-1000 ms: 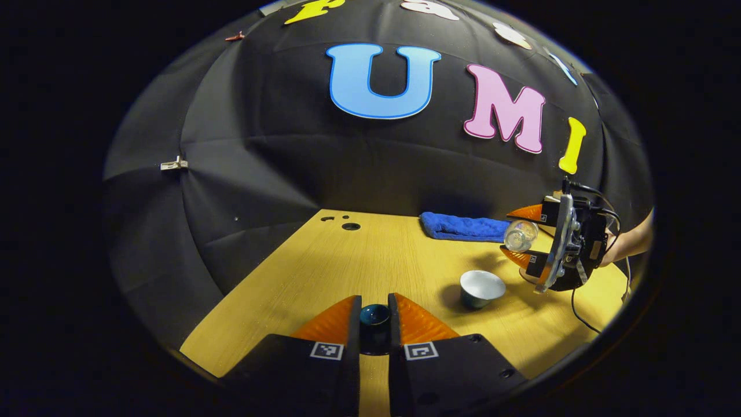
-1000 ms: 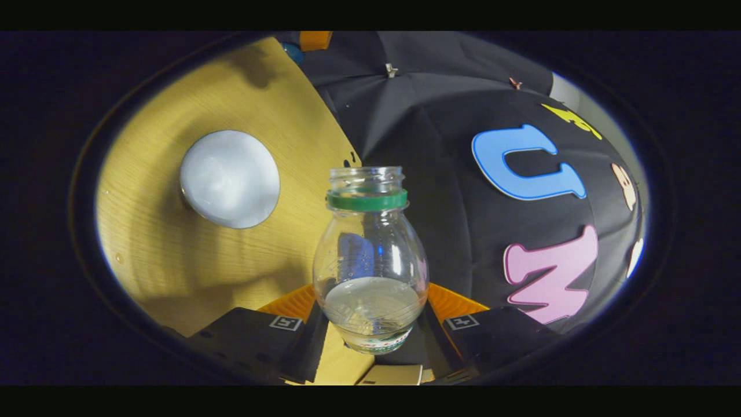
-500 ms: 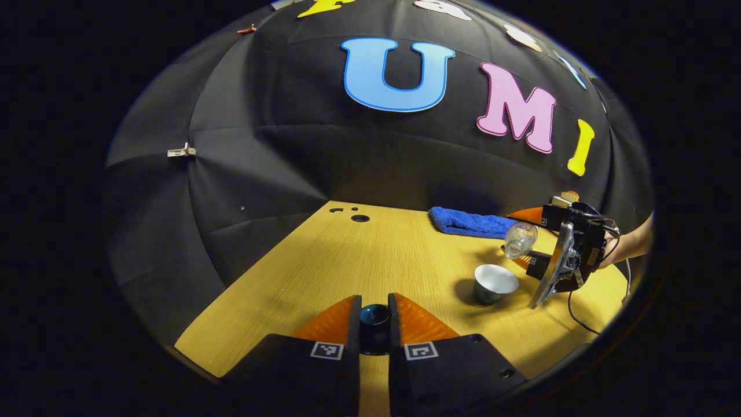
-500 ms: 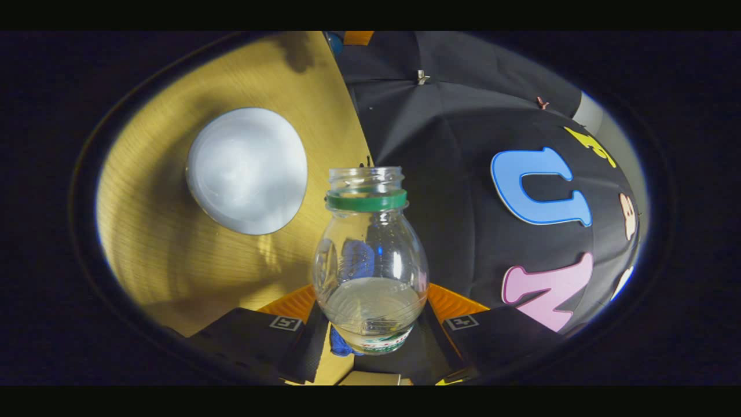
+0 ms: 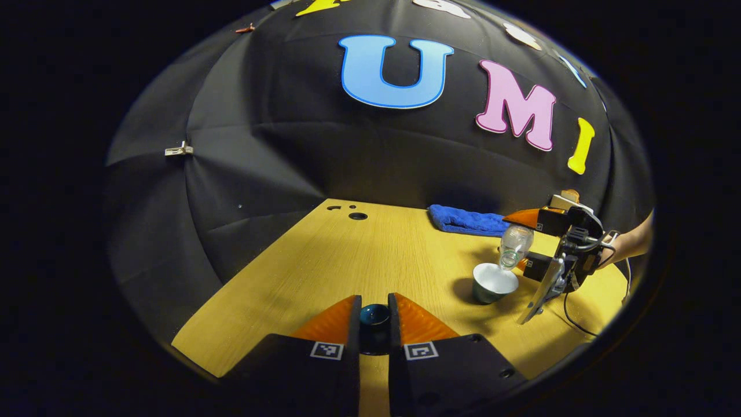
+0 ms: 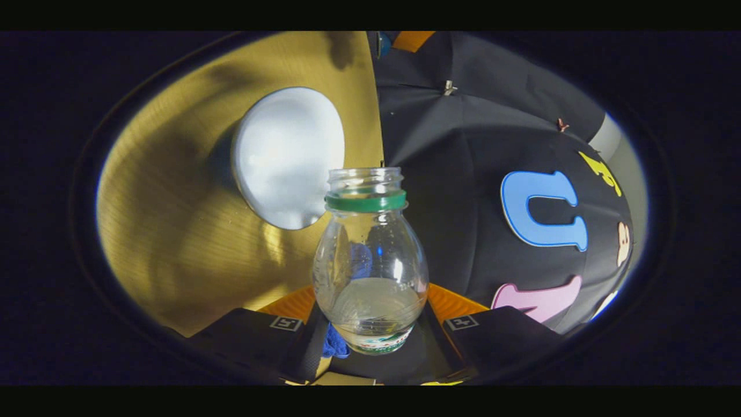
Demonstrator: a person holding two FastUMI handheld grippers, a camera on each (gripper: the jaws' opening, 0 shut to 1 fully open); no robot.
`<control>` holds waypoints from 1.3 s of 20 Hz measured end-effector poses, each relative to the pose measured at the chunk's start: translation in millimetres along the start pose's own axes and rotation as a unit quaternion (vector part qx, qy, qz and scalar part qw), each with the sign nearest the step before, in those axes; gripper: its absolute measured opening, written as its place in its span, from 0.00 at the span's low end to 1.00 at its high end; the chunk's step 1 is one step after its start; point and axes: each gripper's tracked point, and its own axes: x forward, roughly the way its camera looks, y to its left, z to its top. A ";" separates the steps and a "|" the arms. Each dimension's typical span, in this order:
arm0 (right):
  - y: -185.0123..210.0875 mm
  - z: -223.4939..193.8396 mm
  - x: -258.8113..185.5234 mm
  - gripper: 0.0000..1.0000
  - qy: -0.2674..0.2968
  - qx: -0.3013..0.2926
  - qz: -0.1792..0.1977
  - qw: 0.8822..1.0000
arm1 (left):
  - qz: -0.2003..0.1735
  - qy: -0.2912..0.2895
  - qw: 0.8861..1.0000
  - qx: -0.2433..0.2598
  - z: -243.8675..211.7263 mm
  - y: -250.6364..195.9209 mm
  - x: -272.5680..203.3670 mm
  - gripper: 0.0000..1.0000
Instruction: Open the teacup lid with one hand, grasp the water bottle and pour water into the teacup with the other hand; after pouring, place the water bottle on the coaster and then close the teacup lid.
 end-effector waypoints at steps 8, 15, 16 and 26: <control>-3.2 10.0 1.2 0.74 -0.020 -0.055 -0.014 0.998 | -0.010 0.003 1.000 -0.009 -3.8 -8.2 -4.8 0.24; -12.5 6.1 6.3 0.70 -0.018 -0.081 -0.027 0.996 | -0.008 0.003 1.000 -0.013 -4.9 -5.3 -5.4 0.20; -13.1 5.8 7.8 0.74 -0.018 -0.082 -0.028 0.996 | -0.008 0.003 1.000 -0.012 -3.8 -5.7 -5.2 0.24; -21.0 8.0 11.2 0.70 -0.033 -0.130 -0.052 0.990 | -0.007 0.003 1.000 -0.018 -5.4 -6.9 -5.9 0.24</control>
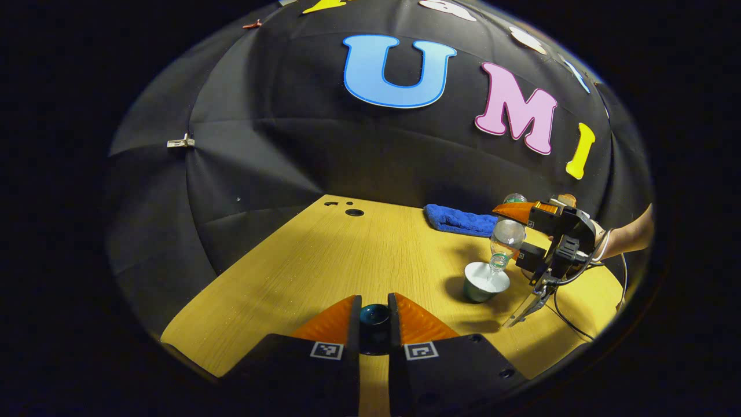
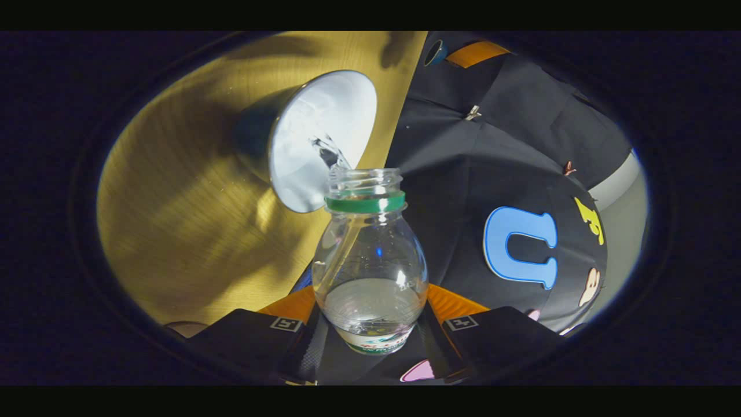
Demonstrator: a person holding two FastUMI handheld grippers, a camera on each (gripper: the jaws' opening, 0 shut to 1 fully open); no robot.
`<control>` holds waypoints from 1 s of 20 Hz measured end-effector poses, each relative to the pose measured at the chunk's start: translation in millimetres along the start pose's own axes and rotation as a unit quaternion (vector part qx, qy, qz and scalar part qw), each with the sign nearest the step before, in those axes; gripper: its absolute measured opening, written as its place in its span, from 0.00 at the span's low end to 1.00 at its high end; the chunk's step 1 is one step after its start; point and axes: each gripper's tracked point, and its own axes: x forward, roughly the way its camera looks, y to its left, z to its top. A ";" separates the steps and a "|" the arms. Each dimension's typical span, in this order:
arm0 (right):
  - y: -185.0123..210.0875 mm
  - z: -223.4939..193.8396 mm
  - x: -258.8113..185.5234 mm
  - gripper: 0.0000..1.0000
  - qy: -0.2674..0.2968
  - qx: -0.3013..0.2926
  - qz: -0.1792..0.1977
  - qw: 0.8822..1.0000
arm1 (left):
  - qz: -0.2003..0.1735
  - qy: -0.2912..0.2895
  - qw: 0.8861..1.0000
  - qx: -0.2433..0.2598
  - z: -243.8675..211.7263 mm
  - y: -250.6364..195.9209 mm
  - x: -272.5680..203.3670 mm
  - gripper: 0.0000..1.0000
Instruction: Open the teacup lid with one hand, grasp the water bottle and pour water into the teacup with the other hand; after pouring, place the water bottle on the coaster and then close the teacup lid.
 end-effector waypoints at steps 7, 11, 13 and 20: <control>-14.1 -2.1 8.9 0.74 -0.015 -0.034 -0.014 0.999 | -0.004 -0.001 1.000 0.007 -1.7 -3.0 3.1 0.24; -20.9 0.9 11.3 0.78 -0.024 -0.055 -0.019 0.998 | -0.004 -0.001 1.000 0.020 -2.4 -4.2 1.7 0.24; -23.2 4.6 11.3 0.69 -0.032 -0.063 -0.022 0.997 | -0.006 -0.001 1.000 0.018 -2.7 -4.9 1.2 0.24; -26.2 12.7 16.4 0.74 -0.051 -0.077 -0.019 0.996 | -0.006 0.001 1.000 0.022 -3.9 -7.8 3.1 0.24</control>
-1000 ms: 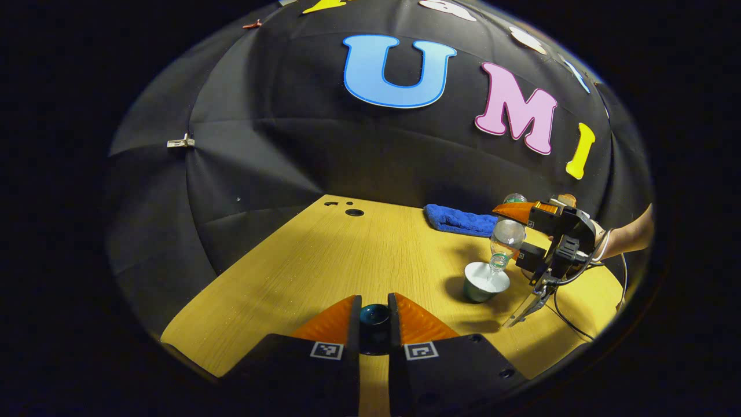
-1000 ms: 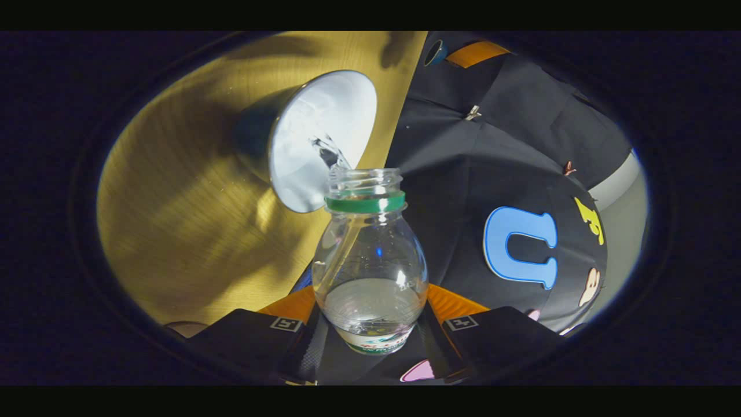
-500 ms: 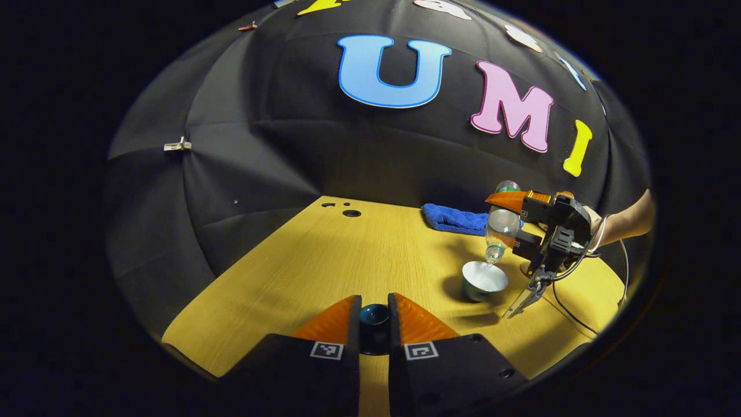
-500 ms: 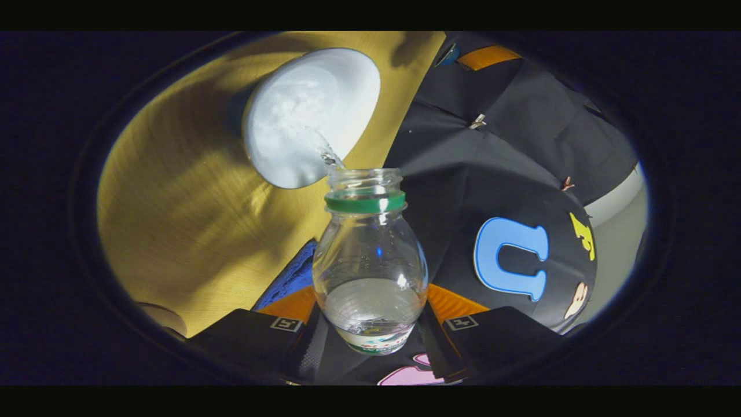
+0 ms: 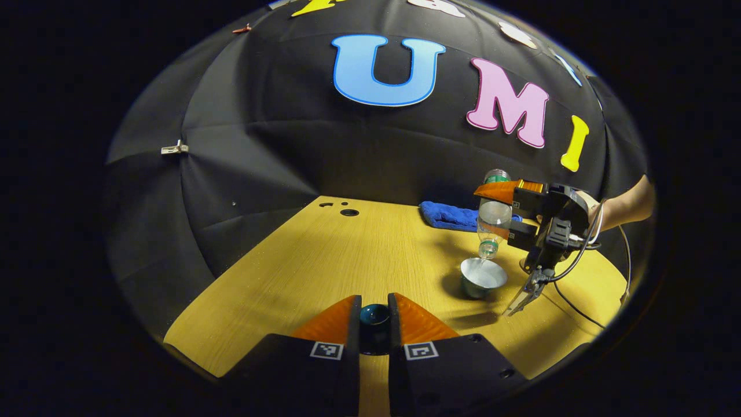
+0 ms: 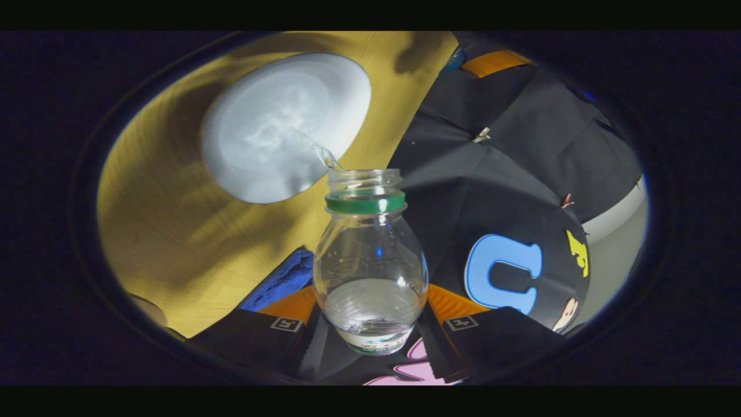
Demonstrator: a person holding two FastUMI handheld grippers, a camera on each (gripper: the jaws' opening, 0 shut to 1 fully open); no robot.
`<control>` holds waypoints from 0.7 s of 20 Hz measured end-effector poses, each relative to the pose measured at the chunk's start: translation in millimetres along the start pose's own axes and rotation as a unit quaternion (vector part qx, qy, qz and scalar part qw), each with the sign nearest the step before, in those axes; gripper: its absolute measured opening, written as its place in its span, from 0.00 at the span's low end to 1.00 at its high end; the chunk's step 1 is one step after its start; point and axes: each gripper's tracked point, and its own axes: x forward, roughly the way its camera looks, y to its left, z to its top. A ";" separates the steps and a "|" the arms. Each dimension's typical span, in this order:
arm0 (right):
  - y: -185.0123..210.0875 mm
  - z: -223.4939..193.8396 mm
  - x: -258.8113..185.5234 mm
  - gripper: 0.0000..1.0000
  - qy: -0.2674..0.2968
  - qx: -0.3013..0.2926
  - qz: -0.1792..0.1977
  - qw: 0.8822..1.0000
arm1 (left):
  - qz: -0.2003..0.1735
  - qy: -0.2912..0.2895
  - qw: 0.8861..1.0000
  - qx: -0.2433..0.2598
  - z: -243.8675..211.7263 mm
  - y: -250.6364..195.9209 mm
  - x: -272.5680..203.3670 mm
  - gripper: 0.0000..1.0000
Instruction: Open the teacup lid with one hand, grasp the water bottle and pour water into the teacup with the other hand; after pouring, place the water bottle on the coaster and then close the teacup lid.
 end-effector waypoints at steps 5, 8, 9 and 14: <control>0.8 -5.4 2.6 0.74 0.006 0.001 0.016 1.000 | 0.001 -0.001 1.000 0.013 2.8 -5.2 -0.3 0.24; 1.6 -8.9 2.9 0.74 0.009 0.005 0.023 1.000 | 0.001 -0.003 1.000 0.025 7.3 -8.9 -1.4 0.24; 2.1 -9.6 2.6 0.70 0.010 0.009 0.025 1.000 | 0.001 -0.003 1.000 0.024 9.7 -9.4 -2.5 0.24; -2.4 -15.4 -5.3 0.74 0.024 0.060 0.035 0.997 | 0.009 -0.007 1.000 0.024 25.3 -13.5 -7.1 0.24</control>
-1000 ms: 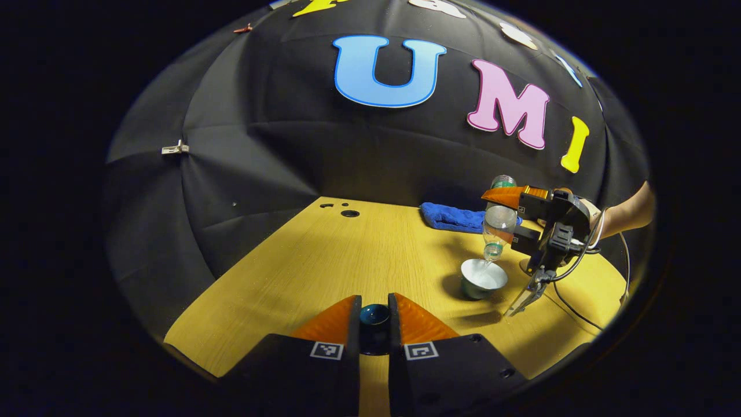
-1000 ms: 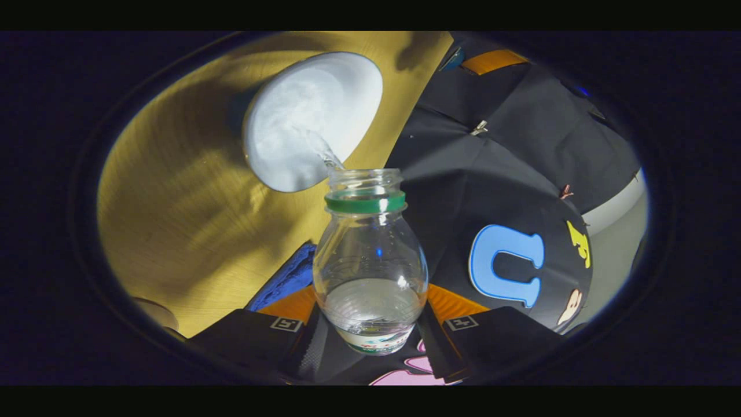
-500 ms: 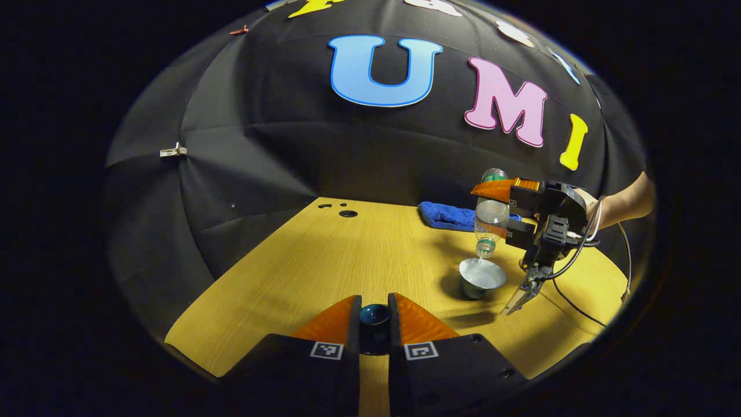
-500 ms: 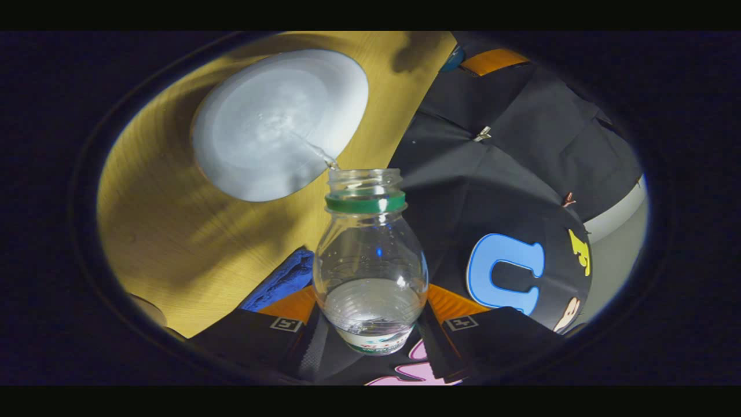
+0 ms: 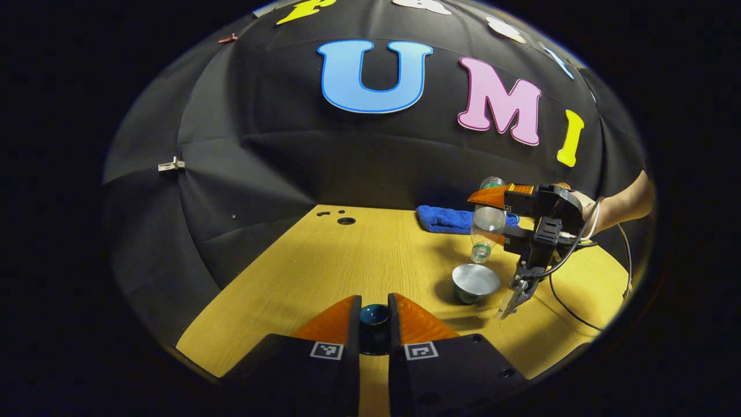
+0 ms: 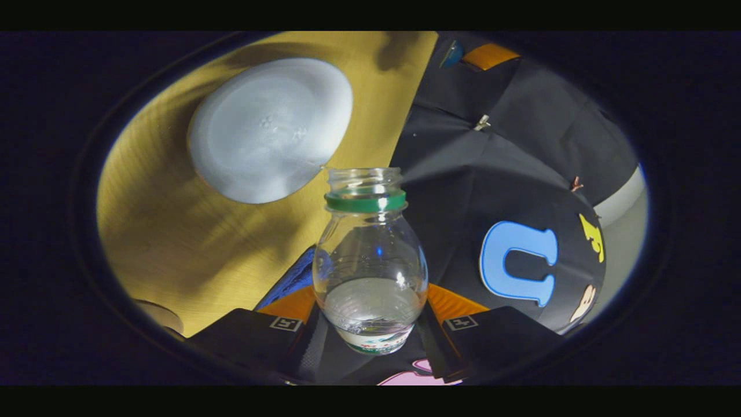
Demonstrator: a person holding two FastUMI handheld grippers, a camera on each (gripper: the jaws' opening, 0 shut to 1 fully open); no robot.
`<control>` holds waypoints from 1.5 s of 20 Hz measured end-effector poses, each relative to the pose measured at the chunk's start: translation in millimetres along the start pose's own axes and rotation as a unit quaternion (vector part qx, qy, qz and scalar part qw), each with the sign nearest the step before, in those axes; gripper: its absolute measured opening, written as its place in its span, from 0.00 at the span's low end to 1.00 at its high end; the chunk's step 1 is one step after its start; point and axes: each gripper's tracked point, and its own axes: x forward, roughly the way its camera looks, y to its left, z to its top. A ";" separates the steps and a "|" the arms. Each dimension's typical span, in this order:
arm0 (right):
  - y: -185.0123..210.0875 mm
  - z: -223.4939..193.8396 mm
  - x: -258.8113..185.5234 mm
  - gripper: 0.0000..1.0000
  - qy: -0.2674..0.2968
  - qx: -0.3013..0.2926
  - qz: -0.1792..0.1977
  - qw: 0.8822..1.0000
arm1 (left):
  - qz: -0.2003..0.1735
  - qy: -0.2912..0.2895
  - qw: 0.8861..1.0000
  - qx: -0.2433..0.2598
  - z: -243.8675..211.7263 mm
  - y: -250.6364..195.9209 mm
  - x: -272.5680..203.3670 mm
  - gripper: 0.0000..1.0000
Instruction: Open the teacup lid with one hand, grasp the water bottle and pour water into the teacup with the other hand; after pouring, place the water bottle on the coaster and then close the teacup lid.
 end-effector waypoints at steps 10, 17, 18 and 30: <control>-28.0 -45.0 -68.0 0.74 0.104 0.273 0.036 0.956 | 0.016 -0.021 1.000 -0.007 65.2 -30.6 -18.0 0.24; -12.5 -45.1 -125.7 0.75 0.144 0.619 0.090 0.767 | 0.048 -0.040 0.998 0.003 105.0 -54.3 -35.4 0.24; -14.3 -52.0 -131.3 0.75 0.148 0.649 0.081 0.742 | 0.048 -0.042 0.998 -0.002 107.7 -60.3 -34.9 0.24; 40.8 -98.4 -144.8 0.75 0.132 0.819 0.018 0.558 | 0.032 -0.051 0.998 -0.037 95.1 -106.5 22.3 0.20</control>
